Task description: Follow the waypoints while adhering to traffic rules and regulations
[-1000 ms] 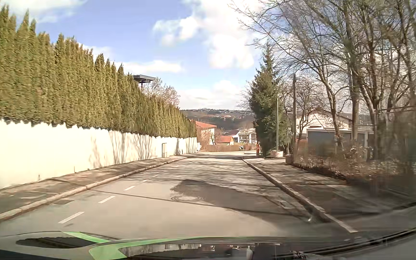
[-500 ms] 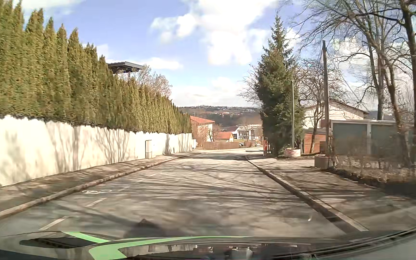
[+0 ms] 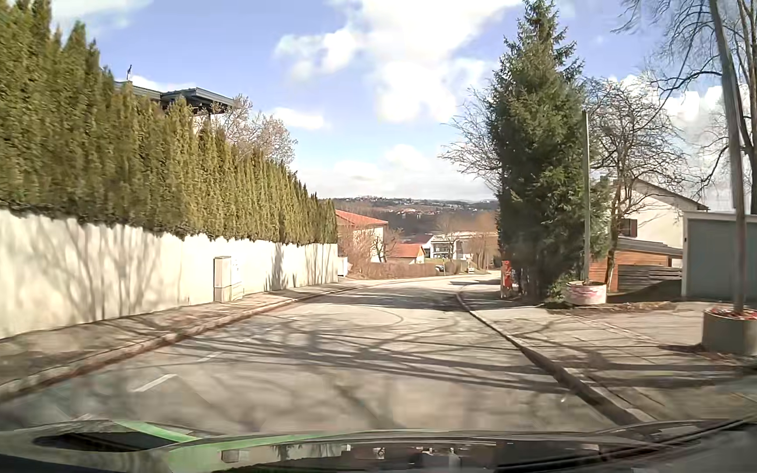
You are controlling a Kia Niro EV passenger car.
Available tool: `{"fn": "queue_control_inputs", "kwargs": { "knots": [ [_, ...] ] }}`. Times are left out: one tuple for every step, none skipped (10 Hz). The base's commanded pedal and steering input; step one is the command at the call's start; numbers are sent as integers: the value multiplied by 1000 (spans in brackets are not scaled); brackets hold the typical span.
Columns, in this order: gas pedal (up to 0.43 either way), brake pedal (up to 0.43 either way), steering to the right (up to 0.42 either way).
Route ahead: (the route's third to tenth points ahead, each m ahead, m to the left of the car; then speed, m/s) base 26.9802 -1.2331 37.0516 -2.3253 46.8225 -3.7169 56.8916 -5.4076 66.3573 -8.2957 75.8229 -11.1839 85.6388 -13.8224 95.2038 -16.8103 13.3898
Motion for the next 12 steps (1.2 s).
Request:
{"fn": "queue_control_inputs", "kwargs": {
  "knots": [
    [0,0,6],
    [0,0,6],
    [0,0,6],
    [0,0,7],
    [0,0,9],
    [0,0,13],
    [0,0,16],
    [0,0,18],
    [0,0,20],
    [0,0,22],
    [0,0,24],
    [0,0,26]
  ]
}}
